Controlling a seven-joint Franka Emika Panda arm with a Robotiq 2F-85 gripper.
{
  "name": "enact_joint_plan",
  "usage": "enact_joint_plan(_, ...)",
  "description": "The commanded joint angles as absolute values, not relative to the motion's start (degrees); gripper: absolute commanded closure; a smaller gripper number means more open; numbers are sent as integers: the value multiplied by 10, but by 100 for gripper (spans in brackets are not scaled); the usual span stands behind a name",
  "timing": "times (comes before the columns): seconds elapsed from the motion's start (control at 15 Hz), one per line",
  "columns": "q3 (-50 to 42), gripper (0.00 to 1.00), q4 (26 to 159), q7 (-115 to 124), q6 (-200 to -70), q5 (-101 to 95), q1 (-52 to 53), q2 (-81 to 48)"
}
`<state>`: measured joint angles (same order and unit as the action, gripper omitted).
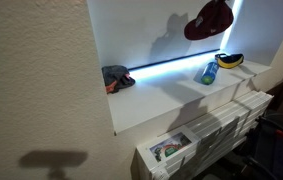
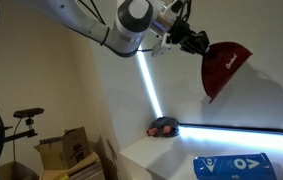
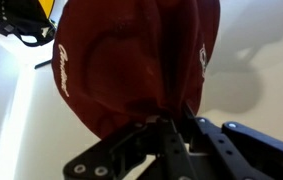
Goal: Move the maroon cap from the top of the blue bottle to the window sill
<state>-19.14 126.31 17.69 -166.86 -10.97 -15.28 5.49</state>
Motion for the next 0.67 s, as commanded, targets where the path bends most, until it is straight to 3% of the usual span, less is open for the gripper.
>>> enact_joint_plan(0.0, -208, 96, 1272, 218, -1752, -25, -152, -15)
enact_joint_plan(0.4, -195, 96, 1251, 257, -1799, 167, -163, -128)
enact_joint_plan(0.6, -268, 96, 1248, 355, -1812, 153, -119, -172)
